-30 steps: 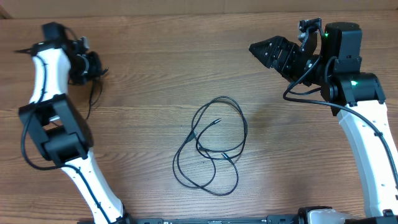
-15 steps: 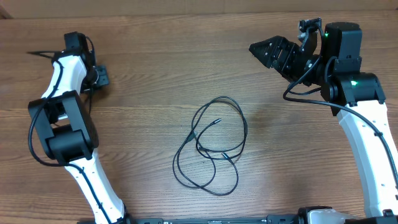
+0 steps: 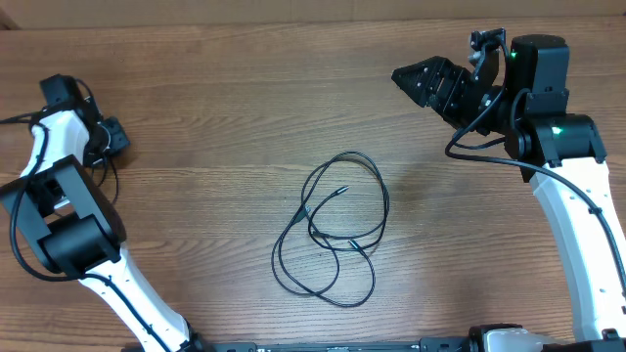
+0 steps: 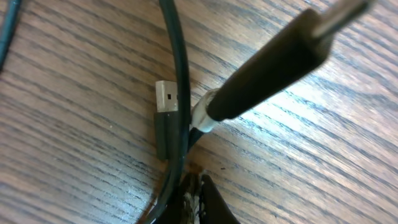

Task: Untangle cables

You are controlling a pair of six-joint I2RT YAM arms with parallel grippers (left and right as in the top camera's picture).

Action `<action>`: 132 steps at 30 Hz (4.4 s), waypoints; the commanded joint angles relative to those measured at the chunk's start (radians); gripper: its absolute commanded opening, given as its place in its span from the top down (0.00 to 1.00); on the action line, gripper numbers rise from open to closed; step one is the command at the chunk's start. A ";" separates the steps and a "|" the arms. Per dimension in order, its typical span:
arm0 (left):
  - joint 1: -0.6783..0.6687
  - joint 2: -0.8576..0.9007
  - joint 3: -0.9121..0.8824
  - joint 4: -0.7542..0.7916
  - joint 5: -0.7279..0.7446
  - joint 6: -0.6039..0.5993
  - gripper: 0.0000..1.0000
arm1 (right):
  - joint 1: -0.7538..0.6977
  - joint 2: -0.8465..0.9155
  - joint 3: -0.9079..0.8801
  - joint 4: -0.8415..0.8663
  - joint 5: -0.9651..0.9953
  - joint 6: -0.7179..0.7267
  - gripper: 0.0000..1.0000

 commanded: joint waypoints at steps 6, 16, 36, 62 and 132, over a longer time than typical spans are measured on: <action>-0.036 -0.015 -0.003 -0.037 0.354 0.048 0.96 | -0.002 -0.004 0.024 0.003 0.003 -0.008 0.00; -0.171 -0.312 0.005 -0.244 0.625 -0.151 0.96 | -0.002 -0.004 0.024 0.003 0.003 -0.008 0.00; -0.812 -0.331 -0.228 -0.361 0.274 -0.320 0.95 | -0.002 -0.004 0.024 0.003 0.003 -0.008 0.00; -1.094 -0.329 -0.417 0.021 0.099 -0.428 0.91 | -0.002 -0.004 0.024 0.003 0.003 -0.008 0.00; -1.094 -0.329 -0.438 0.050 0.046 -0.443 0.43 | -0.002 -0.004 0.024 0.014 0.003 -0.008 0.00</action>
